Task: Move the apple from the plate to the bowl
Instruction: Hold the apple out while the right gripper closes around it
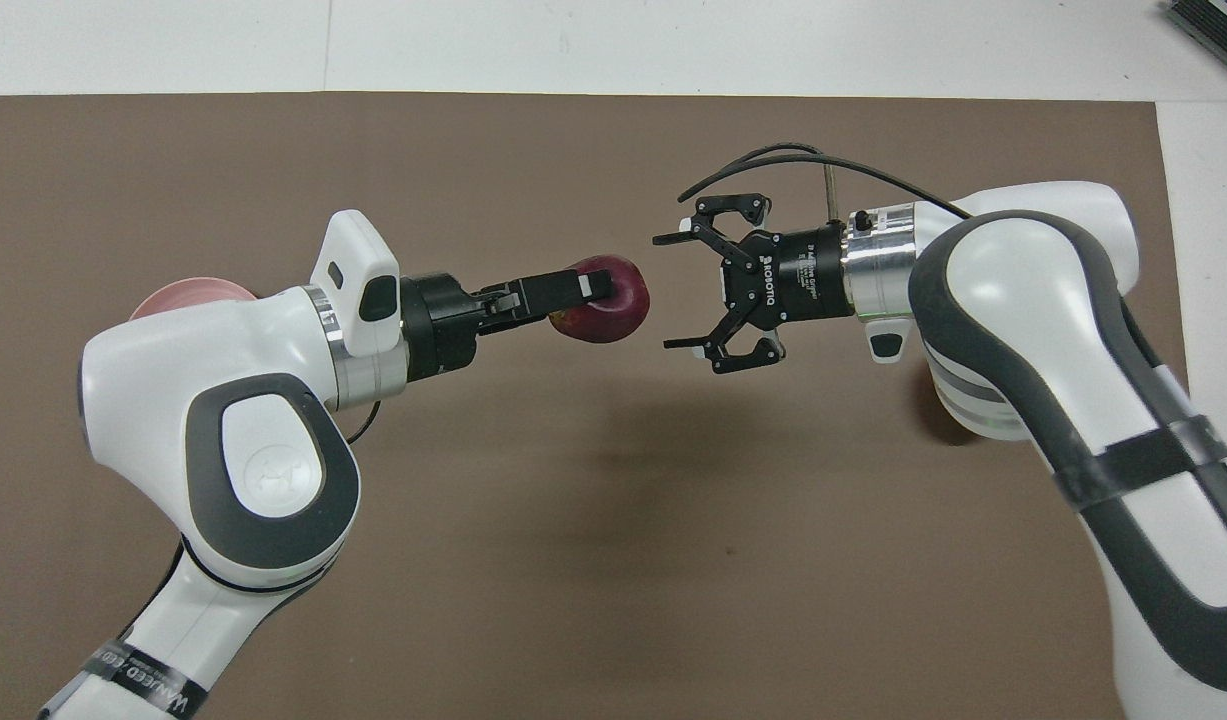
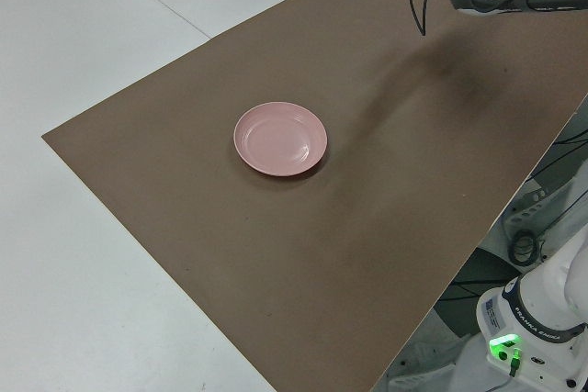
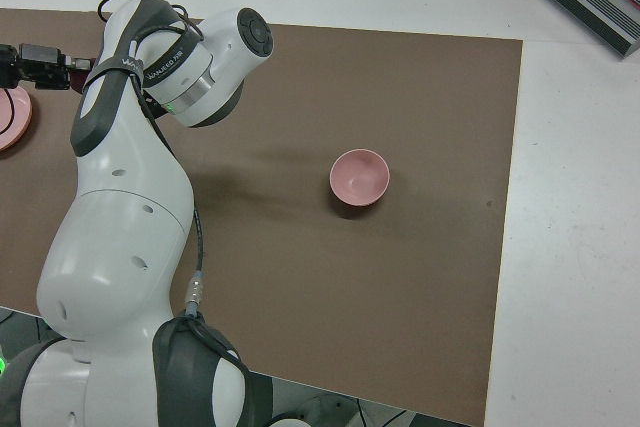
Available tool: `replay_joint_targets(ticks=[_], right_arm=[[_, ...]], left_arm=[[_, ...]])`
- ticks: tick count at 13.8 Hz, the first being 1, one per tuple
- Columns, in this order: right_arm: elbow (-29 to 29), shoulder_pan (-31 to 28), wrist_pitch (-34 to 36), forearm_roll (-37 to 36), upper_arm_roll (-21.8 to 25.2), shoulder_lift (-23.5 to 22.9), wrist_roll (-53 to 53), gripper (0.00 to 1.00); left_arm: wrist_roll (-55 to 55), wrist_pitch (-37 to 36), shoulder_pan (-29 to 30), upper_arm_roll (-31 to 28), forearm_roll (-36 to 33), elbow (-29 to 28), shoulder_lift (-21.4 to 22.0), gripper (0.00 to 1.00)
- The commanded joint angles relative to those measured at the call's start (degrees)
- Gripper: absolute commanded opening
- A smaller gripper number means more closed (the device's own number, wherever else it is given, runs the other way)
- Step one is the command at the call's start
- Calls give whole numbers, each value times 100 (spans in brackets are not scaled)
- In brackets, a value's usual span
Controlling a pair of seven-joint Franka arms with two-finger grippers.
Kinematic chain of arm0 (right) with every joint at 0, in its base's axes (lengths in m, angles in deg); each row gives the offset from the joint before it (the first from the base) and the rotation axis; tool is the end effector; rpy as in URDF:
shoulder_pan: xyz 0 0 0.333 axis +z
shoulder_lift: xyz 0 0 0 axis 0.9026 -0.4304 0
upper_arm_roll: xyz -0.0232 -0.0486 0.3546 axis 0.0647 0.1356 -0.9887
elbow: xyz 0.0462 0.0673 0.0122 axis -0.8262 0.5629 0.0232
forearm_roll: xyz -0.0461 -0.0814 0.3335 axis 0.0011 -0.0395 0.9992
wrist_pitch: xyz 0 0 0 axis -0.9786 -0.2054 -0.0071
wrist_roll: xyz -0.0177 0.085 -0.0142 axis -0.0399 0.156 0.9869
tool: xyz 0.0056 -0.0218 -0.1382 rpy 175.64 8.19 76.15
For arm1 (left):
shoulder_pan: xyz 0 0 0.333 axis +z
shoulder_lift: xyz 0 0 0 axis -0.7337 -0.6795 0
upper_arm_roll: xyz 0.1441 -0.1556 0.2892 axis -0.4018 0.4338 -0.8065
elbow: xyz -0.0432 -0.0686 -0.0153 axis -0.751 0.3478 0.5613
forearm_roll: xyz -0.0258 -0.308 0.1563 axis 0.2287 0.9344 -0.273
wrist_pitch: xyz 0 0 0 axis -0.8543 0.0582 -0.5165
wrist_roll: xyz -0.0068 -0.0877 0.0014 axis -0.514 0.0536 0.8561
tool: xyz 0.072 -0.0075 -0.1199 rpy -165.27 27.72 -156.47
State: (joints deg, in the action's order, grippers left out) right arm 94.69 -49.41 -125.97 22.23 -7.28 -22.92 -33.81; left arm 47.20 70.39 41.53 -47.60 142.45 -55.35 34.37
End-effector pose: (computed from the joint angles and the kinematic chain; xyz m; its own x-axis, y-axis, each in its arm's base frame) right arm 0.5800 0.2280 0.4981 0.2273 -0.4796 -0.8475 -0.9735 -0.0901 -0.2102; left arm 0.4992 -0.2976 0.5503 0.9565 0.1941 0.2176 -0.0895 -0.5148 0.8526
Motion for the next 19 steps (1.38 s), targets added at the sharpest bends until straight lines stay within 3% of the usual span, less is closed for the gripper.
replay_joint_targets(ticks=[1, 18, 19], right_arm=[[-154, -7, 102, 254, -2, -40, -148, 100], [-172, 301, 23, 378, -11, 21, -227, 100], [-172, 301, 22, 378, -11, 13, -227, 85]], left_arm=[[185, 155, -23, 81, -10, 183, -119, 0], [581, 621, -154, 195, -265, 298, -216, 0], [581, 621, -146, 195, -265, 298, -216, 3]])
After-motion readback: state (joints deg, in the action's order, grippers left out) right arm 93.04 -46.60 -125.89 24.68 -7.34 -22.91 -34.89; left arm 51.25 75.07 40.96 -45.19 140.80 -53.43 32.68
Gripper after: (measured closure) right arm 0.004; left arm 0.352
